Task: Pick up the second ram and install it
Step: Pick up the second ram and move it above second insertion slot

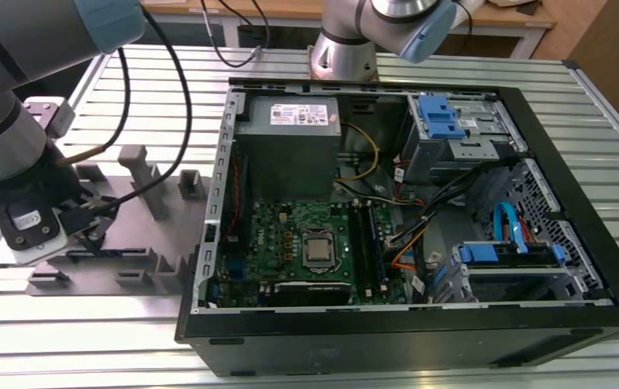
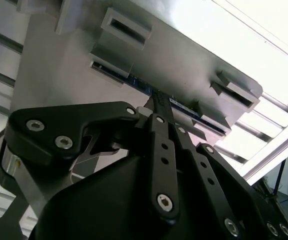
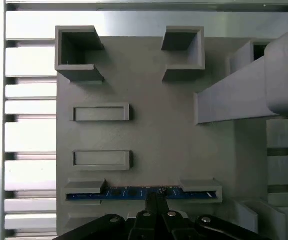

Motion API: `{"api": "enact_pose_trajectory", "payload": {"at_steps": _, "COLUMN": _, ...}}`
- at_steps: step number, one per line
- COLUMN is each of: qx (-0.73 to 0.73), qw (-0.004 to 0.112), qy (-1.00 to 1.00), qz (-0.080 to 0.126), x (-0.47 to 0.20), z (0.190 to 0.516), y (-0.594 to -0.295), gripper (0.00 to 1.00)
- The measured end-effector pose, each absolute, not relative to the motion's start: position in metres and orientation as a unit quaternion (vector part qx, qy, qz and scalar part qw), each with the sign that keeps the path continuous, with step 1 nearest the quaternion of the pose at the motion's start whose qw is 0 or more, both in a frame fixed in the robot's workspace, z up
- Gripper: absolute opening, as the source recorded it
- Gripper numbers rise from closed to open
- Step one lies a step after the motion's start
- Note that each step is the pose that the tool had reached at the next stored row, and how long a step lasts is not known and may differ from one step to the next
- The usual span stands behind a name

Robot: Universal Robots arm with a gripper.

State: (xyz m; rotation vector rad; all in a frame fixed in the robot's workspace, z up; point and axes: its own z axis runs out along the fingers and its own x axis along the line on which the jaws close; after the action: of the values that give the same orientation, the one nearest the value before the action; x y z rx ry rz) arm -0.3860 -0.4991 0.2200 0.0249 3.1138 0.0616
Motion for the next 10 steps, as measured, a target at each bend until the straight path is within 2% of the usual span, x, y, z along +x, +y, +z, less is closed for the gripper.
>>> {"api": "enact_pose_trajectory", "payload": {"at_steps": 10, "qx": -0.083, "qw": 0.012, "qy": 0.996, "qz": 0.021, "x": -0.386, "z": 0.2197, "y": -0.4991, "gripper": 0.07}}
